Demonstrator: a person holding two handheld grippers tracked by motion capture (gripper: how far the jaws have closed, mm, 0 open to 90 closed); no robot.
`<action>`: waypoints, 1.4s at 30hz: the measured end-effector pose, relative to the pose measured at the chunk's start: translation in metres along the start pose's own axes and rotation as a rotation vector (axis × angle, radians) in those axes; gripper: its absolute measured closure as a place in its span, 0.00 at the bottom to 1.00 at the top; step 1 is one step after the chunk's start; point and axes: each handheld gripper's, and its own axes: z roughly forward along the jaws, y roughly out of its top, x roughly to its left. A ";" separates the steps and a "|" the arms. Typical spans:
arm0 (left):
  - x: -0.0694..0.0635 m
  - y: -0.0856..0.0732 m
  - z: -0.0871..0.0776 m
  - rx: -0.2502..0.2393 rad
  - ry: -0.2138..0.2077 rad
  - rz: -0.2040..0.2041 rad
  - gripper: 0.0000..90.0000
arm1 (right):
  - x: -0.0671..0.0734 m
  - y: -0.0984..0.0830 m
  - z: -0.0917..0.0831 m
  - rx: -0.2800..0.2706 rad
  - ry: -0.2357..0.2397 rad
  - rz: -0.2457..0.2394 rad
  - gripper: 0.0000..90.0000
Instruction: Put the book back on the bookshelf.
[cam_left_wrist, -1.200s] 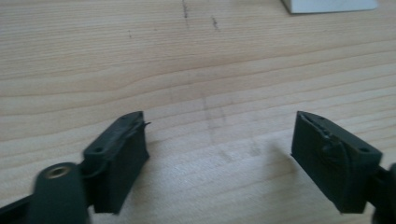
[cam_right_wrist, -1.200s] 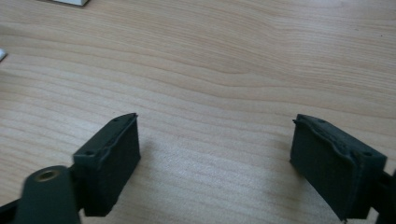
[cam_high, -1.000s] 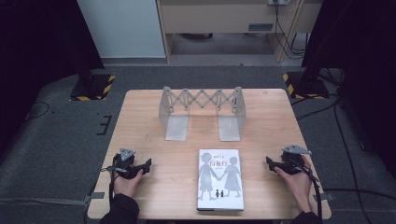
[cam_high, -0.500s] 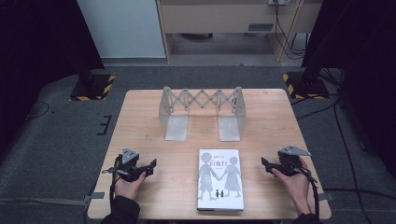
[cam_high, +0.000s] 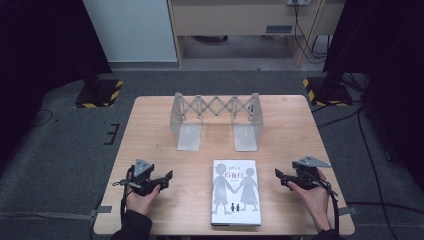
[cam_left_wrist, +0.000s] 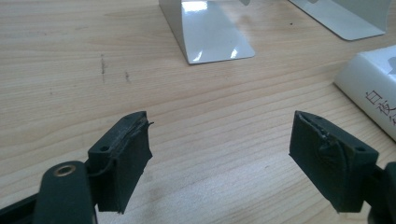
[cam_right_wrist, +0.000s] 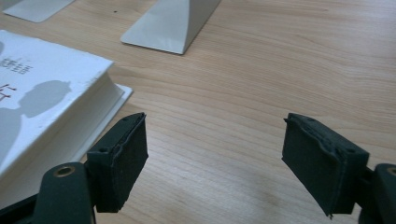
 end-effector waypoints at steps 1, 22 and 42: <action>-0.001 0.000 0.000 -0.001 -0.002 -0.001 0.22 | 0.002 0.000 0.000 -0.005 0.004 0.001 0.25; -0.032 0.005 0.002 -0.012 -0.103 0.044 0.21 | 0.025 0.007 -0.003 -0.032 0.090 -0.004 0.25; -0.062 0.005 0.007 0.005 -0.186 0.089 0.23 | 0.040 0.006 0.002 -0.036 0.164 0.021 0.26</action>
